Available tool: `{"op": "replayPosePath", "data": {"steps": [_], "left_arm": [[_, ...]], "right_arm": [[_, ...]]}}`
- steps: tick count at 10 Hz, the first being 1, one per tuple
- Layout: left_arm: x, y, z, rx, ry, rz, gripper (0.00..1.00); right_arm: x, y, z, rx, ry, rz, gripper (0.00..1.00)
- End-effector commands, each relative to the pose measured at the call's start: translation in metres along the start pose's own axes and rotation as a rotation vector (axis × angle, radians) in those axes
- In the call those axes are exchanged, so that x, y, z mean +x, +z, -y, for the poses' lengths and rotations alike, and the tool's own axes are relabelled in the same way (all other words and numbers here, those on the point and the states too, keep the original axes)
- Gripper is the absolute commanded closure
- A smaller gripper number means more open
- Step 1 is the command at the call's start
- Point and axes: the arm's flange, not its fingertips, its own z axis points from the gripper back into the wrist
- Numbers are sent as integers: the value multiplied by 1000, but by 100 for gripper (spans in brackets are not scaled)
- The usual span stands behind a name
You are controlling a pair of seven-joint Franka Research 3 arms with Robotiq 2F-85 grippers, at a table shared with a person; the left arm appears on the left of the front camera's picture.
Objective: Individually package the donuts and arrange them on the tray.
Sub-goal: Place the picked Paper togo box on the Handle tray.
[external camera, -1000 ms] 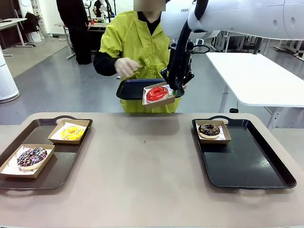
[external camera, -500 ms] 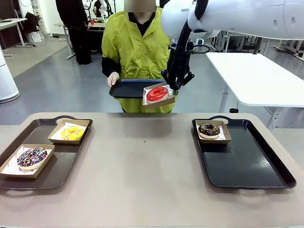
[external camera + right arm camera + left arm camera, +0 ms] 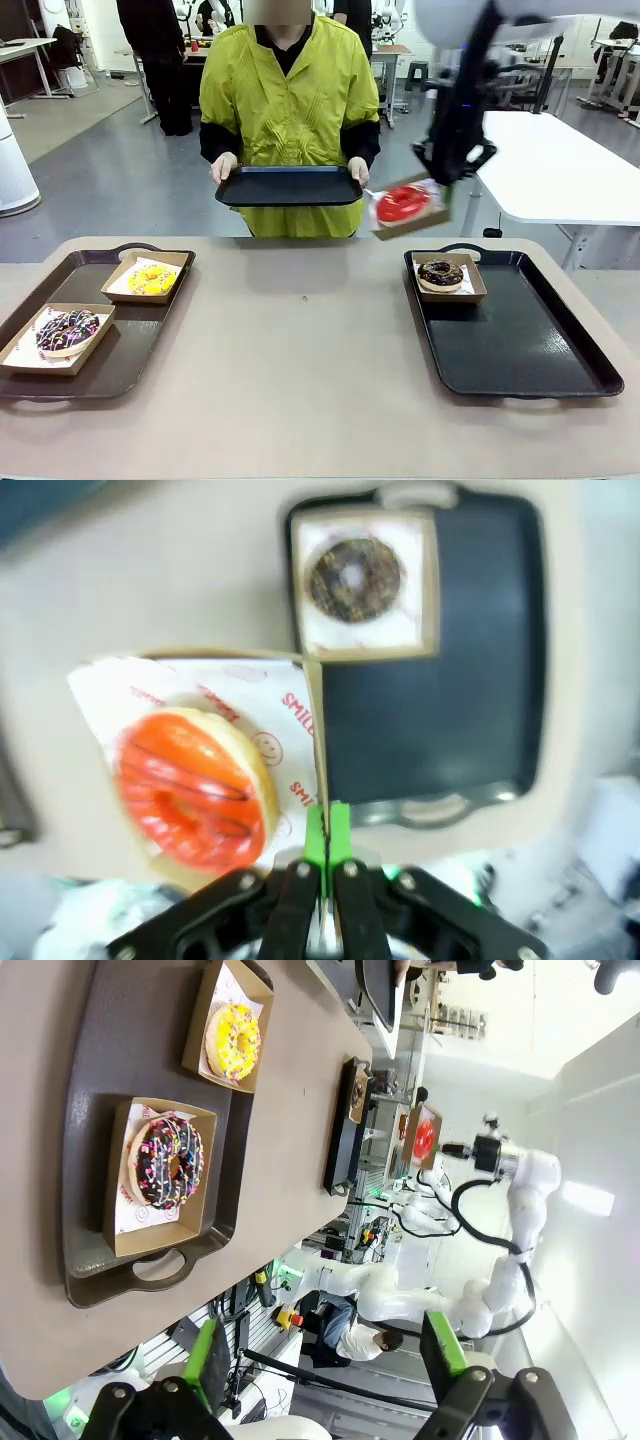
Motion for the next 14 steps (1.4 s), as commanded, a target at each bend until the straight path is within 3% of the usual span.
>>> {"op": "replayPosePath", "data": {"steps": [1, 3, 6, 9, 14], "left_arm": [[-1, 1, 2, 2, 9, 2, 0], [-1, 1, 2, 2, 9, 2, 0], [-1, 1, 2, 2, 9, 2, 0], [-1, 1, 2, 2, 9, 2, 0], [-1, 1, 2, 2, 9, 2, 0]], "right_arm": [[-31, -28, 54, 16, 36, 31, 99], [-29, -70, 107, 15, 61, 25, 99], [-12, -123, 149, 27, 60, -44, 99], [0, -139, 157, 6, 45, -108, 99], [-10, -142, 158, 16, 39, -79, 99]]}}
